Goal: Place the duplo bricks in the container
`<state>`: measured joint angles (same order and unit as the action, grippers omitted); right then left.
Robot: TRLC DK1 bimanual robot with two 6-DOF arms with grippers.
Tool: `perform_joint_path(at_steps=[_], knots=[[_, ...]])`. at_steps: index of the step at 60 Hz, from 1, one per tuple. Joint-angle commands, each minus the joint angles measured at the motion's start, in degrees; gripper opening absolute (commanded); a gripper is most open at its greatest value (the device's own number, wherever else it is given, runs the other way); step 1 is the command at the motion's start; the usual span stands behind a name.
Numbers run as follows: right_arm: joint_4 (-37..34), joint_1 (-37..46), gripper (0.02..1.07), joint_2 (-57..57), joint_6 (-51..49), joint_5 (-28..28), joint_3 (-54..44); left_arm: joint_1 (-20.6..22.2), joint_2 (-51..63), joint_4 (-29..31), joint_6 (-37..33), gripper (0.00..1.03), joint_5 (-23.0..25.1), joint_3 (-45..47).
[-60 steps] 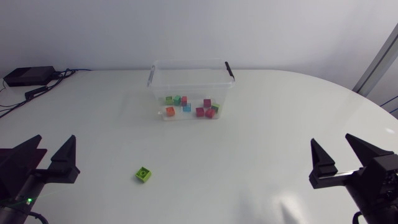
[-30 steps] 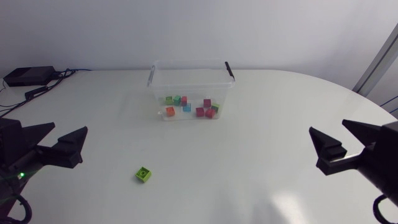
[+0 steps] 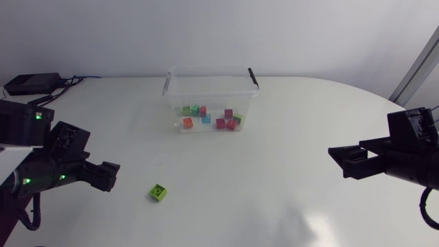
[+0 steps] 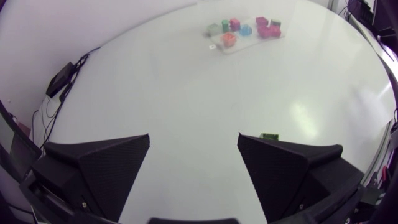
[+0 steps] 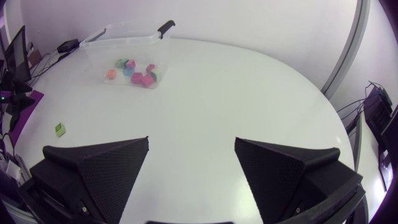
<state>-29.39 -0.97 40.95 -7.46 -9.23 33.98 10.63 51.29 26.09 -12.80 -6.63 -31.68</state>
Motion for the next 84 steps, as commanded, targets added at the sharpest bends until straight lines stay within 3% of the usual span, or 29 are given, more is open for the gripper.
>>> perform_joint_path(at_steps=[1,41,56,65,71,84], knots=[[-1.2,0.0,1.02,0.5,-1.1,-0.6,0.8,0.0,1.9,0.6,-2.6,0.99,-0.6,-1.5],[-3.2,-0.1,1.02,1.8,-1.8,-2.9,-4.1,7.0,18.6,4.1,-6.5,0.99,7.2,-4.3],[-1.4,1.6,1.02,2.3,-1.6,-3.0,-5.8,7.9,19.6,3.3,-7.0,0.99,7.4,-6.1],[-1.1,-1.0,1.02,7.9,-2.7,-3.3,-3.7,4.4,14.8,2.9,-6.5,0.99,7.4,-6.1],[2.2,-8.8,1.02,18.4,-4.5,-4.5,-1.5,2.3,10.8,2.4,-6.5,0.99,7.4,-5.6],[9.8,-17.3,1.02,39.3,-8.3,-4.7,5.2,0.4,5.1,2.0,-6.7,0.99,7.3,-2.6]])
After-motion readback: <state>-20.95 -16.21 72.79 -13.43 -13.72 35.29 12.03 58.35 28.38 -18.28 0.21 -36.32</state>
